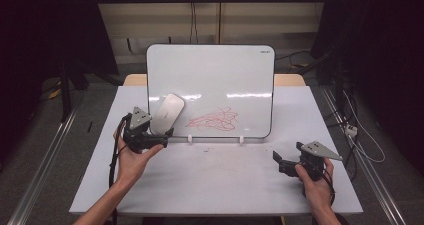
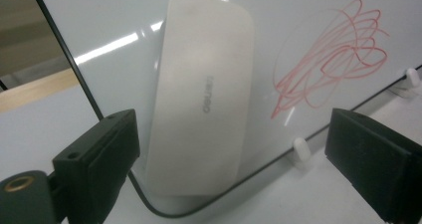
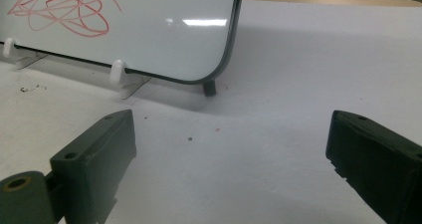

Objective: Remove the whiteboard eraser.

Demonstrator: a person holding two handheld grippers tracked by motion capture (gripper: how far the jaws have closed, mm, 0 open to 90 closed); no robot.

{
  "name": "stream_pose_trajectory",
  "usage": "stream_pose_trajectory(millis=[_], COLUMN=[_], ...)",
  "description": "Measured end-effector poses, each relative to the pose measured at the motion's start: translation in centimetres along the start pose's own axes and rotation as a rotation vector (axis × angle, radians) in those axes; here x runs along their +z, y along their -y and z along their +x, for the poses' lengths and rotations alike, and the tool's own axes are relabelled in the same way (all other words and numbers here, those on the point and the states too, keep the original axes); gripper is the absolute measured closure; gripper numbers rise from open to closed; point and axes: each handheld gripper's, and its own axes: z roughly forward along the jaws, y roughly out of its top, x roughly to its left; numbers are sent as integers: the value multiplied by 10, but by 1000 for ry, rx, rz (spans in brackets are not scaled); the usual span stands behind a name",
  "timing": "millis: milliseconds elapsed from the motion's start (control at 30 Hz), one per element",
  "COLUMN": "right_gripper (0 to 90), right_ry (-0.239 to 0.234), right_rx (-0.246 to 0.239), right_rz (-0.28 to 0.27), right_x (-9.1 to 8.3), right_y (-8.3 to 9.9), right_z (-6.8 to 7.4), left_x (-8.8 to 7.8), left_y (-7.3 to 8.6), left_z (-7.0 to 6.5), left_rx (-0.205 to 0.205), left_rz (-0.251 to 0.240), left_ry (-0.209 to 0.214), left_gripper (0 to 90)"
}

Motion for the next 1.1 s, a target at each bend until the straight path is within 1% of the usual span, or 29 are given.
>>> stream_pose_trajectory(millis=[33,67,100,133,200,233,300,367,433,533,600,633,700,733,767,833,900,933,1033,1067,1100], right_gripper=[56,56,56,56,56,56,56,56,56,57,58,59,58,58,58,58,58,58,59,58,58], right_ry=[-1,0,-2,-3,0,0,0,1,1,-4,-3,-8,-4,-5,-3,-8,-9,-11,-14,-14,-14], right_rx=[-1,-3,-3,-1,-1,-1,-3,-4,-3,-1,-9,-10,-13,-13,-15,-10,-10,-14,-19,-22,-21], right_rz=[0,3,3,4,7,8,6,7,9,8,7,8,11,7,8,14,13,12,7,10,10], right_x=[0,0,0,0,0,0,0,0,1,2,3,3,3,2,3,4,4,4,3,3,3], right_y=[0,0,0,0,0,0,0,0,0,-2,-3,-2,-3,-3,-3,-3,-2,-2,-2,-2,-2], right_z=[0,0,0,0,0,0,1,0,1,3,5,6,7,7,7,6,6,6,6,6,6], left_x=[2,3,5,6,9,11,15,19,24,30,35,36,37,39,39,42,44,46,49,50,51], left_y=[-2,-4,-5,-7,-9,-10,-12,-14,-15,-16,-16,-16,-17,-16,-17,-19,-19,-19,-17,-17,-17], left_z=[0,-1,-1,-2,-5,-6,-8,-8,-7,-5,-5,-4,-4,-4,-5,-7,-9,-11,-13,-12,-12], left_rx=[-9,-8,2,14,35,44,29,53,63,90,105,110,126,125,133,142,144,156,172,173,165], left_rz=[2,1,-3,8,25,26,12,17,19,40,50,50,59,56,69,86,85,86,103,110,116], left_ry=[-5,-11,-14,-23,-19,-18,-10,-32,-53,-94,-115,-118,-113,-117,-113,-125,-122,-129,-151,-152,-148], left_gripper=[71,76,80,87,96,118,129,126,126,126,131,134,161,163,169,179,193,212,221,232,238])
